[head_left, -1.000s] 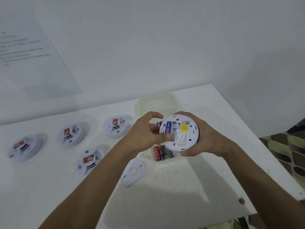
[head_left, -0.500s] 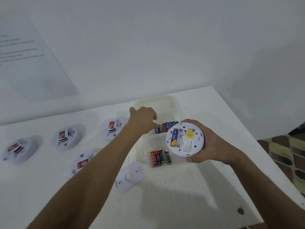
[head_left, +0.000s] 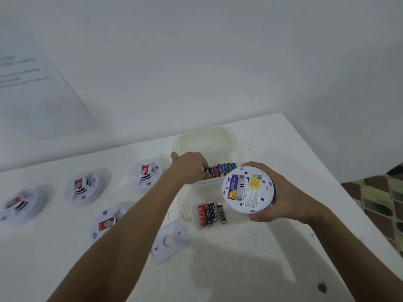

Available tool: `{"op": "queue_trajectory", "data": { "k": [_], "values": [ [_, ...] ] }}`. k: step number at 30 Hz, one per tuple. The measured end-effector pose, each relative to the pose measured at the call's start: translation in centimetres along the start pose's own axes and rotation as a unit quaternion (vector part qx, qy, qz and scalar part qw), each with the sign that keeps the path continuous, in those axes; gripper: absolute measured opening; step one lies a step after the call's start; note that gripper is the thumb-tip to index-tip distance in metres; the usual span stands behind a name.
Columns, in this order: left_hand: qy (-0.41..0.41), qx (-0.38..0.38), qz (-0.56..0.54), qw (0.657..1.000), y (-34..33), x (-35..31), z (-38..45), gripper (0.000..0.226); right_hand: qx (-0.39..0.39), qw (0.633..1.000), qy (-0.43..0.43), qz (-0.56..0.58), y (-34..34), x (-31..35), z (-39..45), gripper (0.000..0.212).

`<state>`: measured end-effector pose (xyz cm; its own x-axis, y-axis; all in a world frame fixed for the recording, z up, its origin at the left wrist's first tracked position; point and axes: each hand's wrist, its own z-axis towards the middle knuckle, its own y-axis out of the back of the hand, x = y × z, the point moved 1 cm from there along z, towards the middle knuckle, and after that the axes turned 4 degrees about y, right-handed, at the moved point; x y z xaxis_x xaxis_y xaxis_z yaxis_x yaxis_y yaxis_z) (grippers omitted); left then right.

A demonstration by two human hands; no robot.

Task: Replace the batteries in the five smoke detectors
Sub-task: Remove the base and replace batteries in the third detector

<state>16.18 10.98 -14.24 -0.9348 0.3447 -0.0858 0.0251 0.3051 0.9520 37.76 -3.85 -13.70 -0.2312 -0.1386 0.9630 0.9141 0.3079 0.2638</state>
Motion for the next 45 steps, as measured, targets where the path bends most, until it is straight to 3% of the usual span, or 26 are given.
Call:
{"op": "queue_trajectory", "data": {
  "k": [3,8,12,16,20,23,28,31,35,40,42,45],
  "values": [
    [0.018,-0.001,-0.075,0.997,0.0,-0.1,-0.3,0.029,0.002,1.0,-0.001,0.001,0.0,0.1,0.1,0.093],
    [0.054,-0.07,-0.213,0.973,0.7,-0.9,-1.5,0.026,0.001,1.0,0.0,-0.001,0.0,0.3,0.1,0.093],
    [-0.015,-0.154,-0.275,0.949,3.0,-1.6,-4.1,0.036,0.004,1.0,0.003,-0.002,-0.1,0.7,0.3,0.093],
    [-0.09,-0.122,-0.316,0.937,5.5,-1.5,-8.4,0.035,0.006,1.0,0.02,-0.005,-0.7,1.5,0.8,0.093],
    [-0.108,-0.055,-0.398,0.909,6.9,-1.0,-12.0,0.027,0.015,0.999,0.032,-0.009,-2.0,2.5,1.4,0.091],
    [-0.081,-0.041,-0.382,0.92,7.1,-0.7,-13.3,0.033,0.029,0.999,0.041,0.004,-3.3,3.3,1.6,0.094],
    [-0.029,-0.146,-0.391,0.908,5.5,0.8,-14.9,0.028,0.056,0.997,0.051,0.018,-5.8,4.3,1.9,0.095],
    [-0.025,-0.168,-0.416,0.893,4.0,1.8,-15.9,0.02,0.073,0.996,0.055,0.023,-7.1,4.6,2.0,0.093],
    [-0.07,-0.145,-0.326,0.931,2.9,2.5,-17.3,0.03,0.091,0.994,0.057,0.031,-8.6,4.8,2.2,0.093],
    [-0.034,-0.226,-0.356,0.906,1.8,3.4,-18.9,0.02,0.093,0.993,0.062,0.023,-10.0,5.2,2.3,0.09],
    [-0.056,-0.243,-0.333,0.909,1.3,3.4,-19.5,0.03,0.097,0.993,0.06,0.03,-10.2,5.4,2.5,0.091],
    [-0.08,-0.171,-0.369,0.91,0.6,4.3,-20.2,0.063,0.103,0.992,0.057,0.041,-10.2,5.6,2.5,0.093]
  ]
}}
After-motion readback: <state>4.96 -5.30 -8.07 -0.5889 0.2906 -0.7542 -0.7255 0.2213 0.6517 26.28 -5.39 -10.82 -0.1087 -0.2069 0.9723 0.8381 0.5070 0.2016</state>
